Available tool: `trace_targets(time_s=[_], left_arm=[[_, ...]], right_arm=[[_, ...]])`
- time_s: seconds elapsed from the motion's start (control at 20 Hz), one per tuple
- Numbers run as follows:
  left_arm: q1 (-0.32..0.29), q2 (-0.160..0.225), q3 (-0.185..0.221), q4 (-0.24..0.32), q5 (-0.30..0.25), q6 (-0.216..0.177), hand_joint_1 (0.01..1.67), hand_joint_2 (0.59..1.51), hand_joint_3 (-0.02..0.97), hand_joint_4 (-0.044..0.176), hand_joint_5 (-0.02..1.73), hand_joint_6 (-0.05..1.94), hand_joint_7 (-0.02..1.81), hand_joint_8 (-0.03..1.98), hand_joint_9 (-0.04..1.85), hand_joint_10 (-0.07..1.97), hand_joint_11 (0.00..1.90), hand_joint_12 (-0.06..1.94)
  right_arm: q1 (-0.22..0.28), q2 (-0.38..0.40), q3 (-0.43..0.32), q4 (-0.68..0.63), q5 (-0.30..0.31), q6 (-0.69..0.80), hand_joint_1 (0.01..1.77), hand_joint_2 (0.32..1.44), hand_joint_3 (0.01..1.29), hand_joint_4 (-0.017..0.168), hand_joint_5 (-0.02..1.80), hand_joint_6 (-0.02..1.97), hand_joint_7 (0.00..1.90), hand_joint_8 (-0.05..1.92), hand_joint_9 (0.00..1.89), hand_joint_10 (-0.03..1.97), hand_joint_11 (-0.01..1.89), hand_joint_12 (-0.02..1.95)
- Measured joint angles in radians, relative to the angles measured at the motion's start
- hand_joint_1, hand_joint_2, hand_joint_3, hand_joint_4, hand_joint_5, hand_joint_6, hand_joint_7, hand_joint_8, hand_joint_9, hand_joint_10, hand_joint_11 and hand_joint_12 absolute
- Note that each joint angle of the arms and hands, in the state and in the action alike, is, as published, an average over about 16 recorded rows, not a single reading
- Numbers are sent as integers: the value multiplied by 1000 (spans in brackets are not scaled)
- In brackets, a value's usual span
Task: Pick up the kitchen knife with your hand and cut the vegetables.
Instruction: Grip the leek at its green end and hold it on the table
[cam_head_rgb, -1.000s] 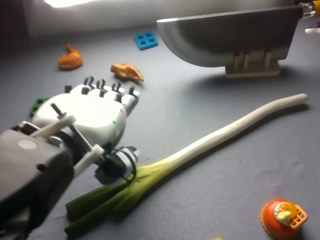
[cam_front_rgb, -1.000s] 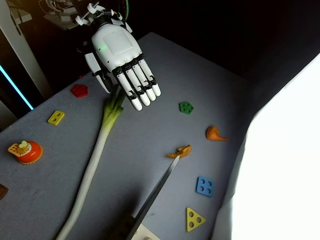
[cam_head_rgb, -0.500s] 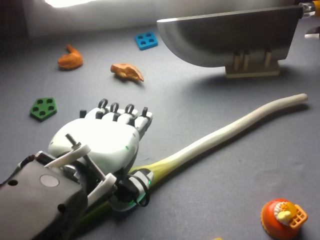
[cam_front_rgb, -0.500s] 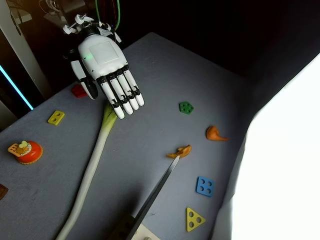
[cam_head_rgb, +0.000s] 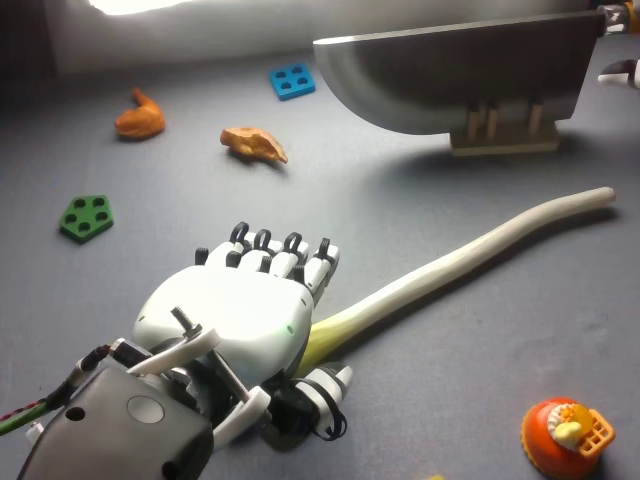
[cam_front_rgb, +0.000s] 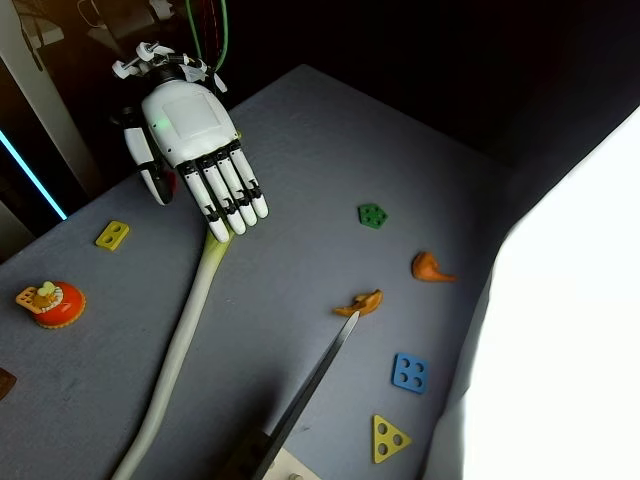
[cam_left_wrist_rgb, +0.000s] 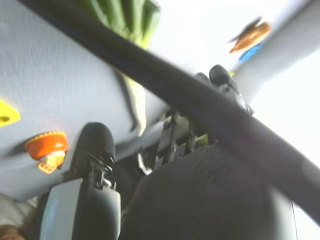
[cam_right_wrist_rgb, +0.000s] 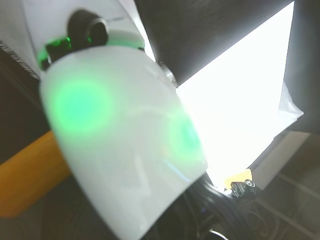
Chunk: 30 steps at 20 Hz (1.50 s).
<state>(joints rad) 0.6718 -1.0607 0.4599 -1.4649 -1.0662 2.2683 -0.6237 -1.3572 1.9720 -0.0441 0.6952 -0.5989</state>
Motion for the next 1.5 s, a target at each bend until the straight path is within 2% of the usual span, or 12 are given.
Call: trace_targets(time_s=[0.4, 0.6, 0.75, 0.9, 1.2, 1.3, 1.5], left_arm=[[12, -12, -6, 15, -9, -10, 356, 1371, 10, 18, 20, 5, 93, -6, 113, 9, 16, 235], [14, -10, -8, 15, -12, -11, 363, 1355, 10, 17, 22, 5, 100, -7, 118, 9, 16, 274], [15, -9, -9, 16, -14, -13, 367, 1336, 9, 17, 23, 5, 96, -7, 111, 9, 16, 267], [15, -9, -9, 15, -17, -15, 365, 1328, 9, 16, 22, 5, 89, -7, 100, 9, 16, 256], [18, -9, -5, 16, -23, -21, 356, 1319, 9, 21, 23, 4, 76, -6, 75, 9, 16, 249], [20, -10, -3, 15, -26, -24, 355, 1316, 9, 22, 23, 4, 70, -6, 67, 9, 16, 235], [24, -12, 1, 15, -30, -31, 348, 1316, 9, 22, 22, 4, 59, -6, 56, 9, 16, 211]], right_arm=[[-3, -2, 0, 5, 4, -1, 1157, 997, 43, 5, 303, 946, 365, 889, 229, 1089, 78, 1365], [-3, -3, 0, 12, 6, -3, 1184, 994, 116, -4, 484, 1388, 605, 1345, 489, 1553, 307, 1791], [-3, -3, 0, 22, 8, -10, 1222, 1005, 128, 1, 636, 1607, 775, 1602, 705, 1742, 554, 1873], [-3, -5, 0, 39, 12, -21, 1276, 985, 206, 30, 818, 1724, 986, 1702, 953, 1813, 831, 1898], [-3, -9, 1, 85, 26, -58, 1421, 864, 471, 92, 1153, 1897, 1350, 1838, 1402, 1863, 1348, 1872], [-3, -11, 1, 104, 32, -77, 1458, 833, 511, 113, 1216, 1909, 1407, 1833, 1473, 1845, 1449, 1863], [-3, -18, 1, 142, 47, -121, 1505, 755, 688, 153, 1282, 1908, 1458, 1804, 1526, 1816, 1535, 1845]])
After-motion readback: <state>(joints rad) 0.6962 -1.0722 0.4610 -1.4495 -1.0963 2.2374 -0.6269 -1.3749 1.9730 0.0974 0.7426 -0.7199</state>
